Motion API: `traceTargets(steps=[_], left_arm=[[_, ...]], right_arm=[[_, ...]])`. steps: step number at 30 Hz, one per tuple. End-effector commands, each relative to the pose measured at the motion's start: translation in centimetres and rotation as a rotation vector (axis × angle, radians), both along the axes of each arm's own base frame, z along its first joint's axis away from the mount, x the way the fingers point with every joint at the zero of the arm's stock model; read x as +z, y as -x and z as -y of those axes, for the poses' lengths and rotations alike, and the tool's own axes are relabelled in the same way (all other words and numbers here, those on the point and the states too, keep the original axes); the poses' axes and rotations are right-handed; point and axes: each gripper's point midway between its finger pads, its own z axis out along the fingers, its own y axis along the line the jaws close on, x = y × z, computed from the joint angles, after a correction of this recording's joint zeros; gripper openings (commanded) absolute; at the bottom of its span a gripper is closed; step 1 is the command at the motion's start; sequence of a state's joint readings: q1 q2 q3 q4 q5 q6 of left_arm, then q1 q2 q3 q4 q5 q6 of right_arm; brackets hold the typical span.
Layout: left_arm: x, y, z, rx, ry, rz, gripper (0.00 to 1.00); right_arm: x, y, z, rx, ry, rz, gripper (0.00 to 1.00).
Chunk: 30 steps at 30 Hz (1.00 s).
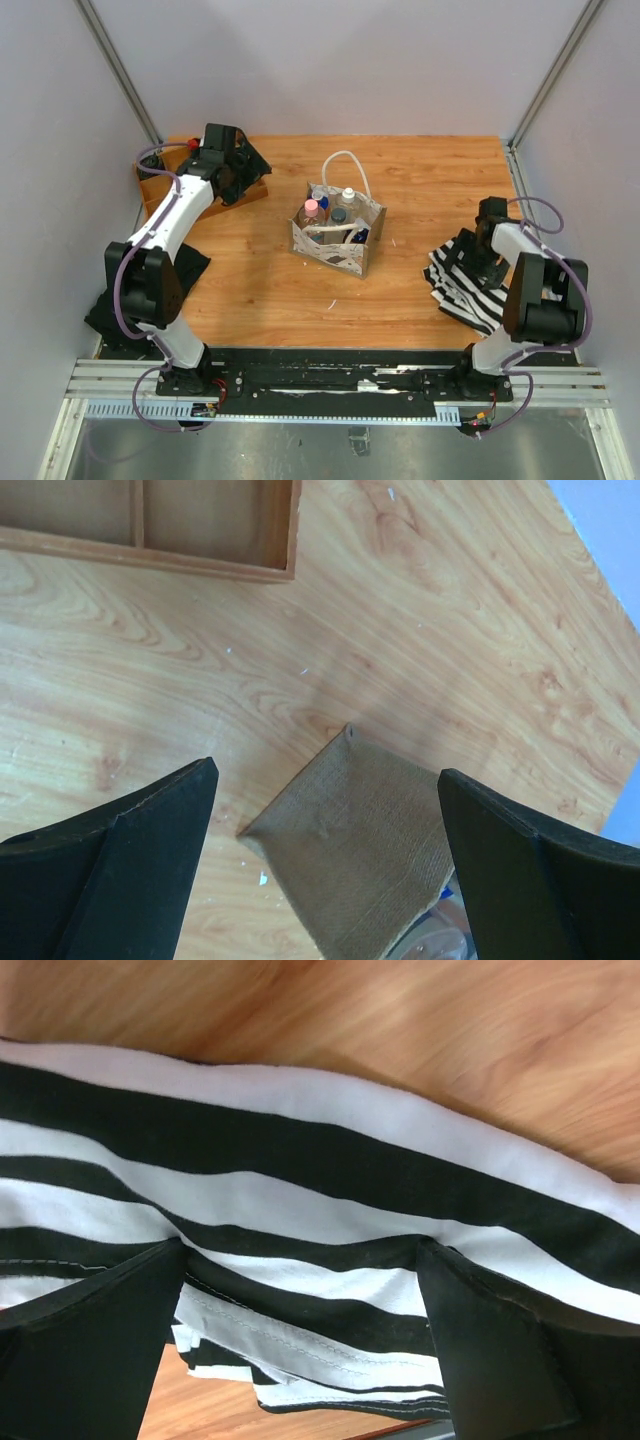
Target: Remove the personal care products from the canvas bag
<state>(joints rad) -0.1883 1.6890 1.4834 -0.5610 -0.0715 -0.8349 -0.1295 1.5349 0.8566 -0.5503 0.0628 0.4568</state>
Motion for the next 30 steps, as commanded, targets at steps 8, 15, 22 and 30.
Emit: traceTargets(steps=[8, 15, 22, 30], left_arm=[[5.5, 2.3, -2.2, 0.046, -0.057, 0.131, 1.00], [3.5, 2.7, -1.5, -0.001, -0.057, 0.067, 1.00], [3.1, 1.6, -1.0, -0.025, -0.056, 0.051, 1.00], [2.7, 1.2, 0.1, -0.066, -0.017, 0.055, 1.00]], right_arm=[[6.1, 1.3, 4.2, -0.060, 0.223, -0.007, 0.98], [7.3, 1.4, -1.2, 0.038, -0.031, 0.115, 0.99], [1.9, 2.2, -4.0, 0.107, -0.194, -0.062, 0.99], [-1.6, 2.8, -1.3, 0.038, -0.108, -0.175, 0.98]])
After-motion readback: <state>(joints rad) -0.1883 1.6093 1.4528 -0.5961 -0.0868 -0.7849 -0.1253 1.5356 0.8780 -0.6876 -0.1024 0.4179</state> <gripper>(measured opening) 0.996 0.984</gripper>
